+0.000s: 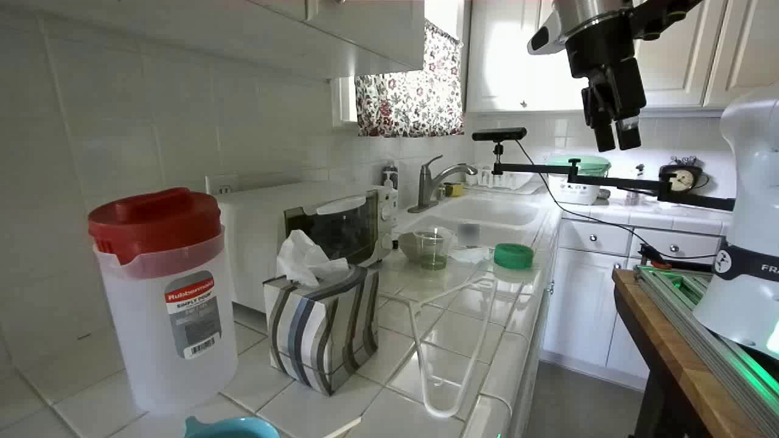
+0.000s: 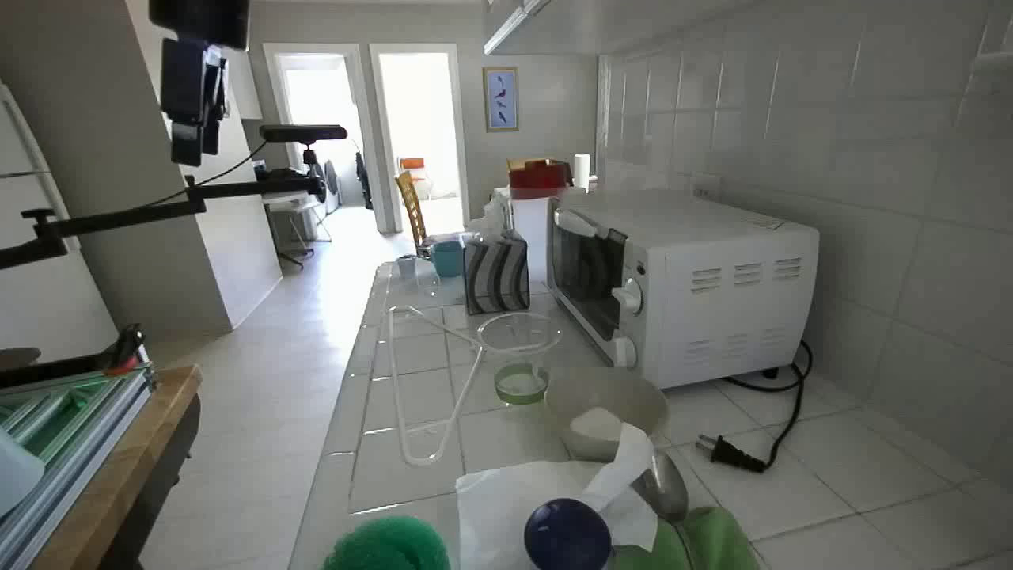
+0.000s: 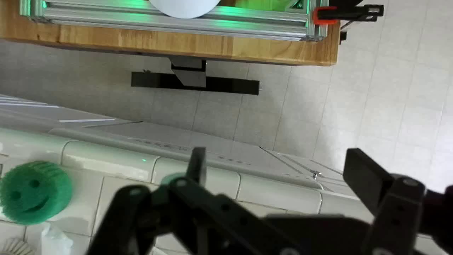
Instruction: Turn the knob on the small oven
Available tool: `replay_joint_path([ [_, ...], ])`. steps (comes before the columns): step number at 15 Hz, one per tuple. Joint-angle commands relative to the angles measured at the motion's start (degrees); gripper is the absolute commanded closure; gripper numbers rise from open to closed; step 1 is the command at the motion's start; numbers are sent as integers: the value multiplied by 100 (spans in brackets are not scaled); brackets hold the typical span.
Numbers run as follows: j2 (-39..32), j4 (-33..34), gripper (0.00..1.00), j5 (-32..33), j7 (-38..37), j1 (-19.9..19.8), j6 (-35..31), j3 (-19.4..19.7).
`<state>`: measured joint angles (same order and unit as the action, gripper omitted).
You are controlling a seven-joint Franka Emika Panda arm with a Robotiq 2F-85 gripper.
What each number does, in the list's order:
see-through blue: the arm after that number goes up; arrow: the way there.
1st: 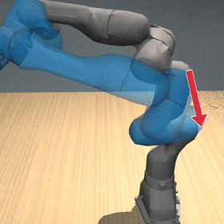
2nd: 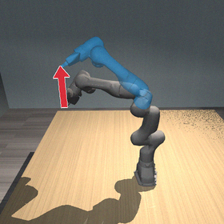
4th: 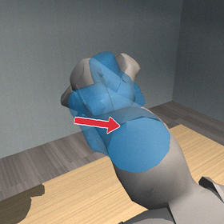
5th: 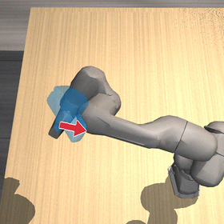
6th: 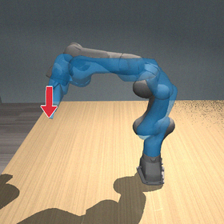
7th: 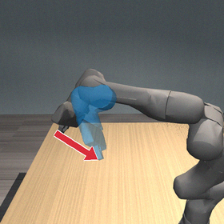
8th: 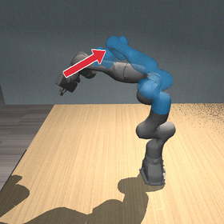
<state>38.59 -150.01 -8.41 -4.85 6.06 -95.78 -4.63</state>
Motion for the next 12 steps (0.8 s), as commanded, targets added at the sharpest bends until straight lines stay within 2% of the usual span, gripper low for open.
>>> replay_joint_path([
  [1, 0, 14, 0, -17, 23, -47, 21, -38],
  [12, 64, -25, 0, 20, -23, -80, -74, -53],
])
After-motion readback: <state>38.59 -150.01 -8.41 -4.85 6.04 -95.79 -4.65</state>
